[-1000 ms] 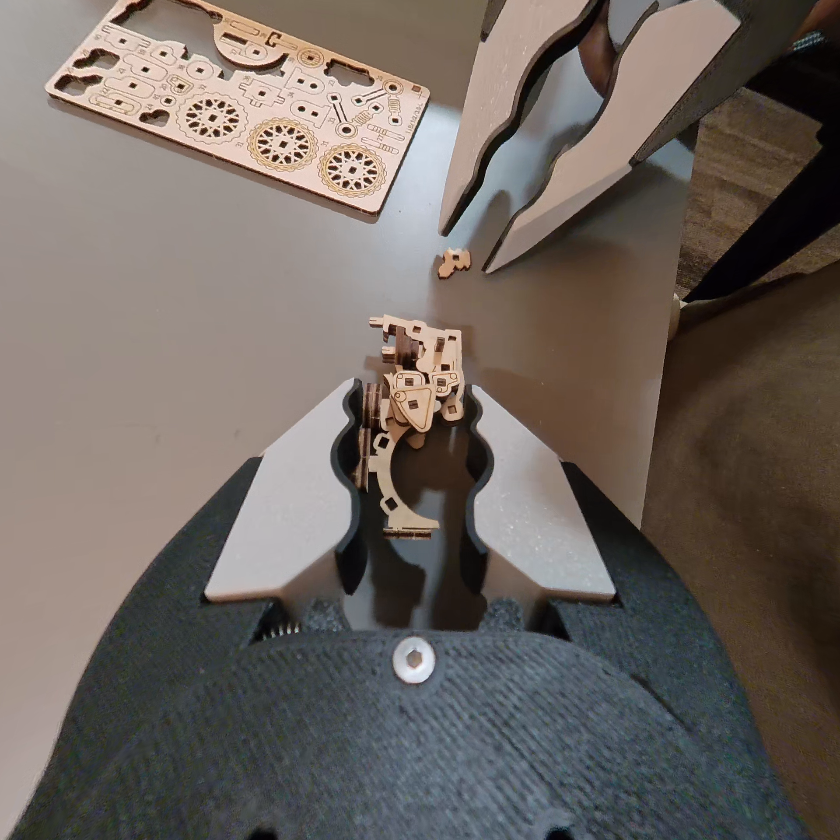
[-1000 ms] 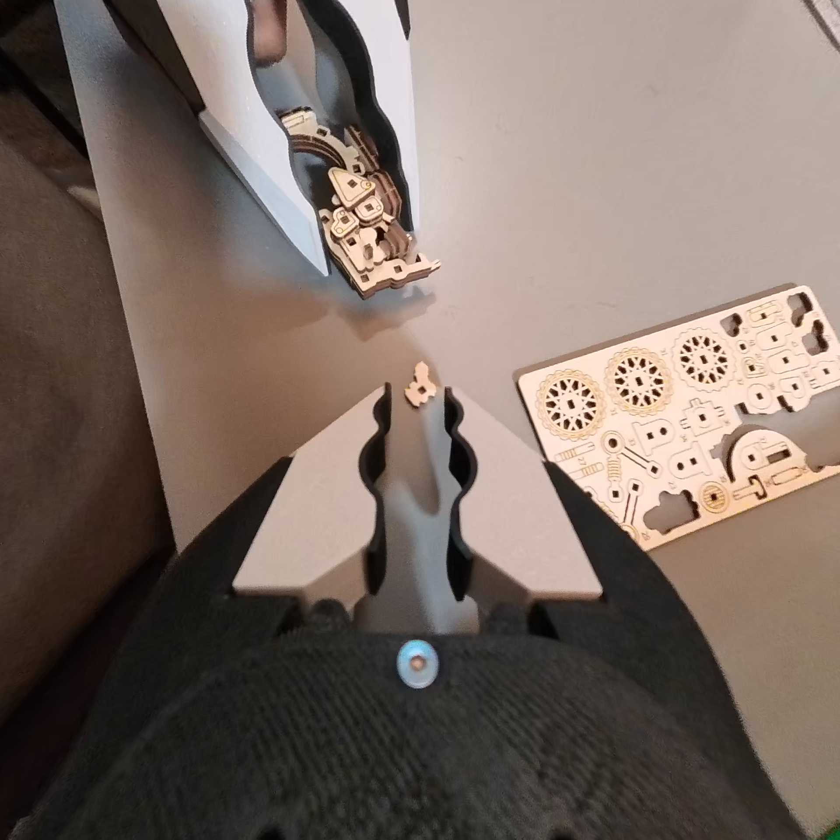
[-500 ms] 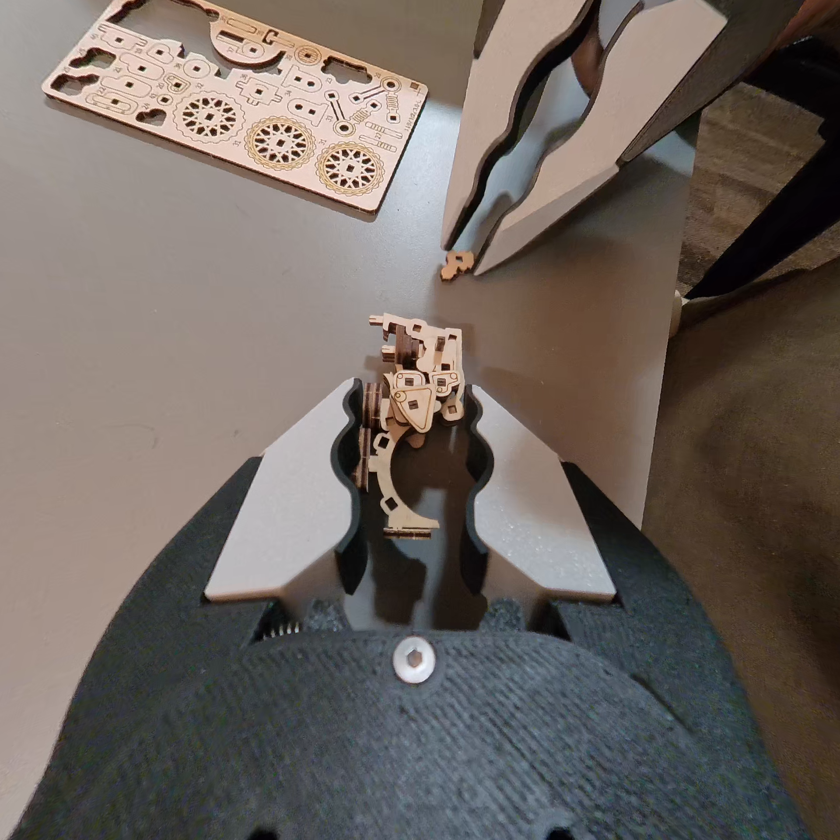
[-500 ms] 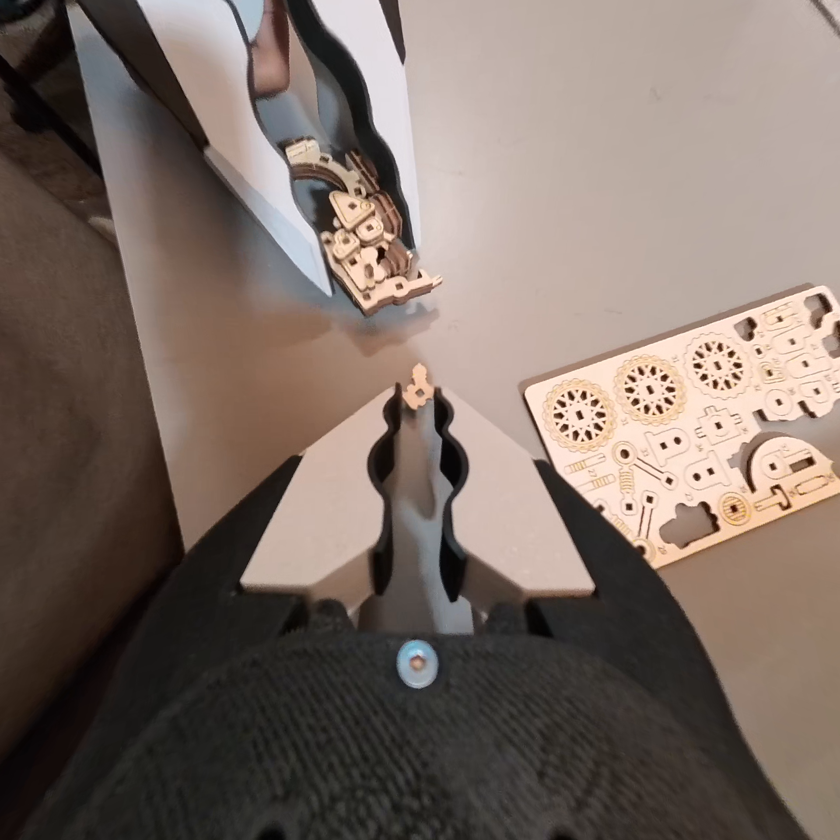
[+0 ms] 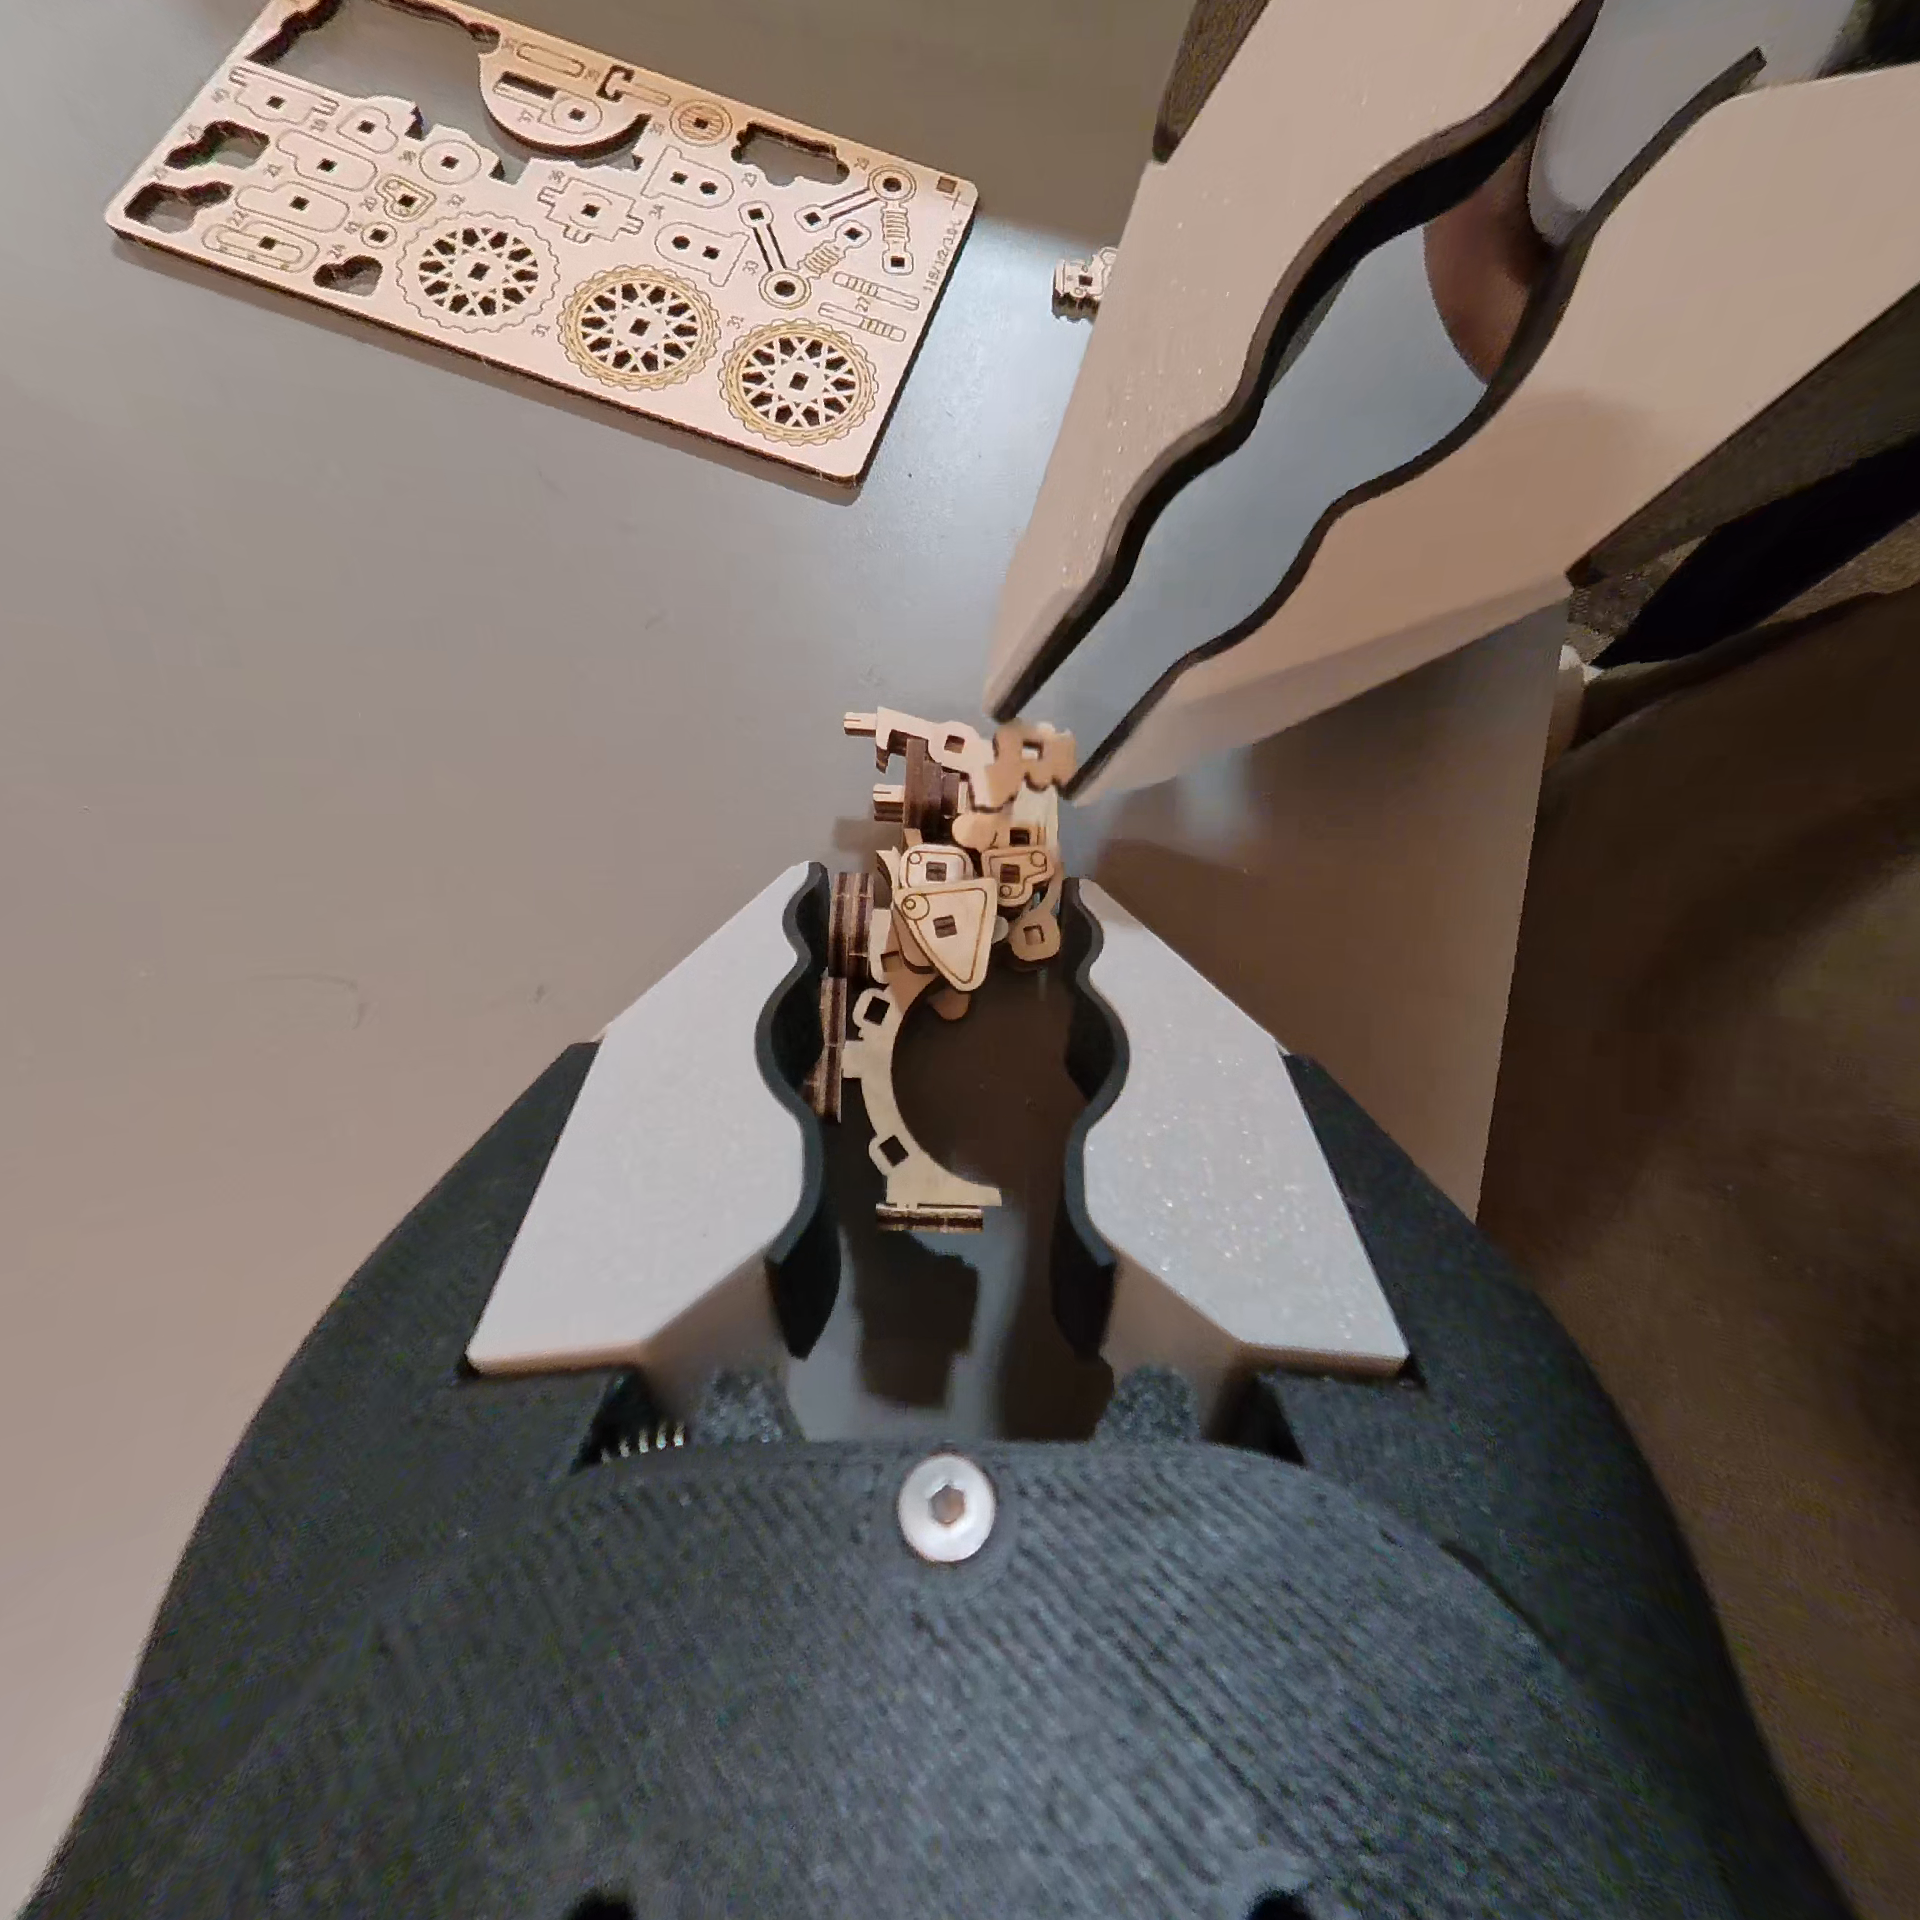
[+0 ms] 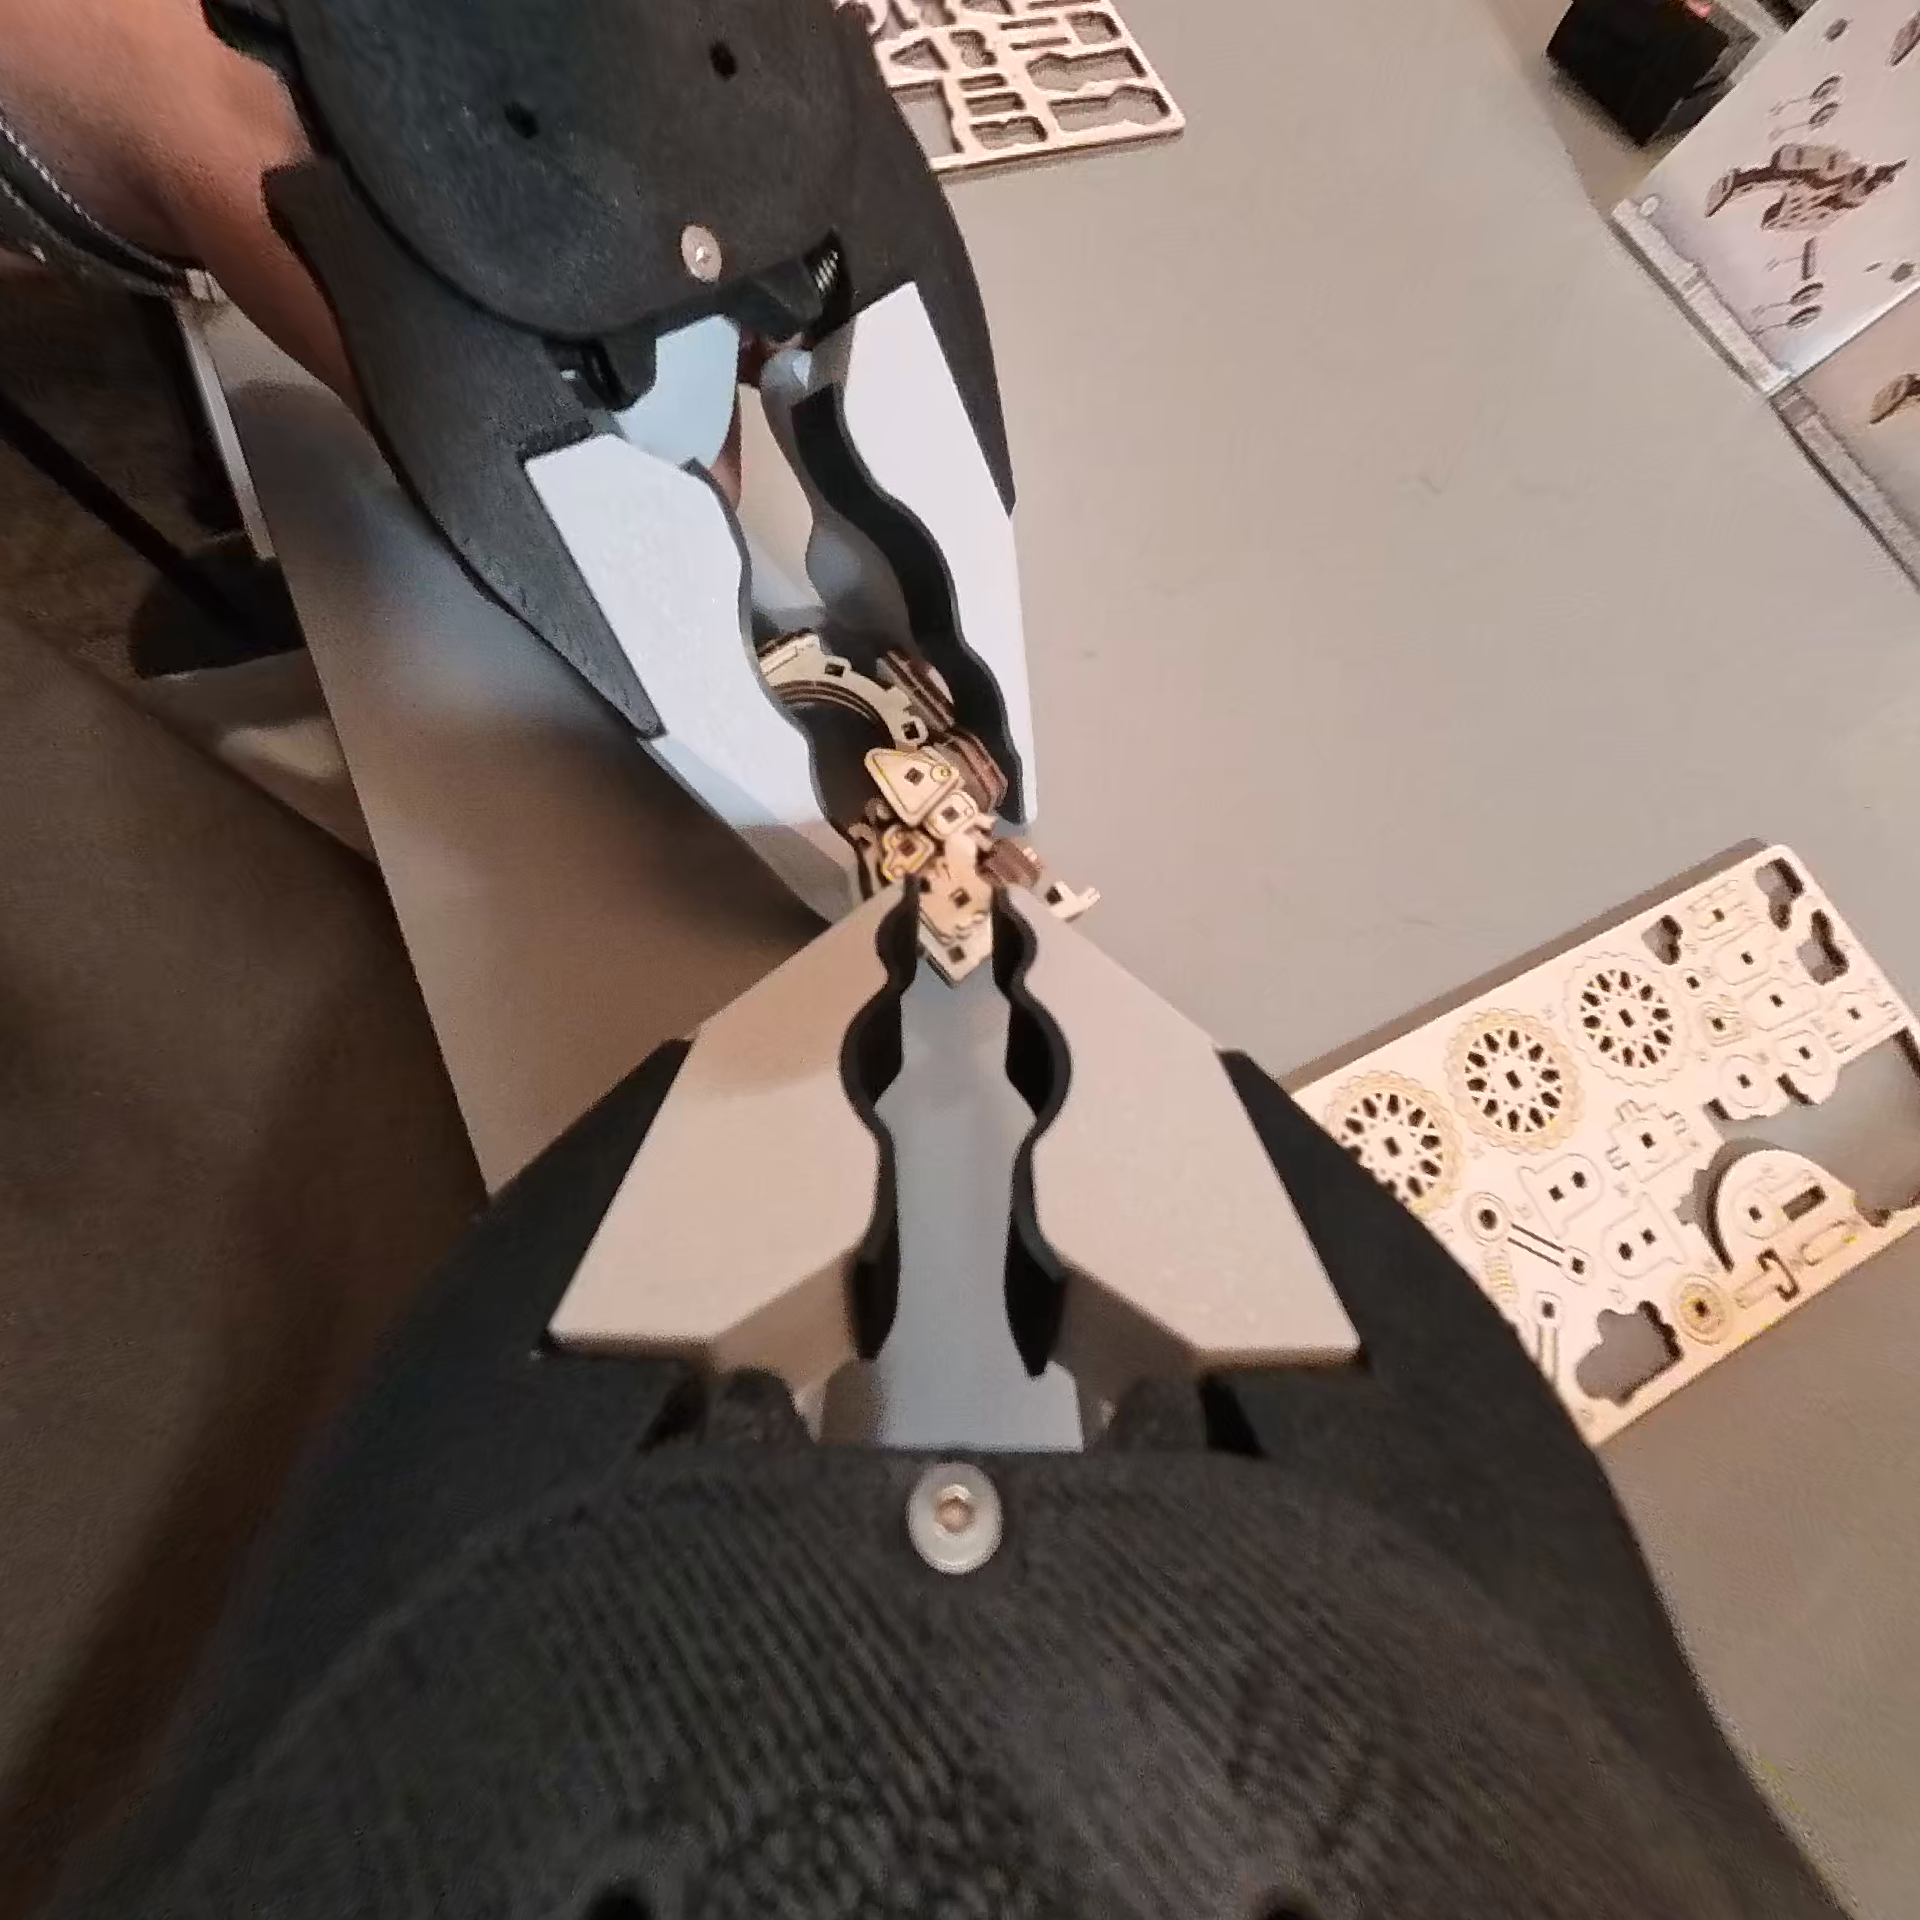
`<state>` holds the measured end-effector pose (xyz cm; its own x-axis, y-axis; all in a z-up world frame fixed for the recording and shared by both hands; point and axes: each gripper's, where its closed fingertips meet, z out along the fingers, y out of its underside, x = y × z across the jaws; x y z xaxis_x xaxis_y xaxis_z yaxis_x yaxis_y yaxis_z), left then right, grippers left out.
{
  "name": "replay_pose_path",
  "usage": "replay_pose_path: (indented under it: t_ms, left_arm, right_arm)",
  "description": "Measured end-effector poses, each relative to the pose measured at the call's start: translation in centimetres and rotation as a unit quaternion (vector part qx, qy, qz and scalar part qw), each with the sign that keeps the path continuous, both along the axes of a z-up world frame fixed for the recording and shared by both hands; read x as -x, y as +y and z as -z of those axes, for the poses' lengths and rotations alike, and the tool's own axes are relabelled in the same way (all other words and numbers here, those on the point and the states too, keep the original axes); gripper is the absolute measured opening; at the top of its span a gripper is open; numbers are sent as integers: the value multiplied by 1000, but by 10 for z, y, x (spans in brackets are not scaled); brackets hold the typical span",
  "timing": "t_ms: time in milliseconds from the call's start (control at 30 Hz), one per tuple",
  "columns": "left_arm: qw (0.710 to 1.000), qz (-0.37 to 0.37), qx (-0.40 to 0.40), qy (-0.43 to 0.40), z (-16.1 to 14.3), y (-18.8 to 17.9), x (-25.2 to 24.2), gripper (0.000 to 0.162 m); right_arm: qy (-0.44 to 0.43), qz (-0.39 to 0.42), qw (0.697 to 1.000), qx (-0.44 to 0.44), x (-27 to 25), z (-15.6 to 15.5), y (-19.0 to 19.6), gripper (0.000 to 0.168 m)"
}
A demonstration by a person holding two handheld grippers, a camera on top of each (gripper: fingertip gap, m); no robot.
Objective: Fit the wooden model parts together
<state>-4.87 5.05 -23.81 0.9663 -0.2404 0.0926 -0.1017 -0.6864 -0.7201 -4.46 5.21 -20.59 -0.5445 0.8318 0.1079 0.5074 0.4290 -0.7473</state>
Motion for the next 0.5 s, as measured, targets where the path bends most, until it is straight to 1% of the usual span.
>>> replay_pose_path:
  t_ms: [200, 500]
  left_arm:
    - [1000, 0, 0, 1, 0, 0, 0, 44]
    - [1000, 0, 0, 0, 0, 0, 0, 43]
  right_arm:
    - [-9, 3, 1000, 12, 1, 1, 1, 12]
    - [-12, -1, 1000, 5, 2, 4, 0, 12]
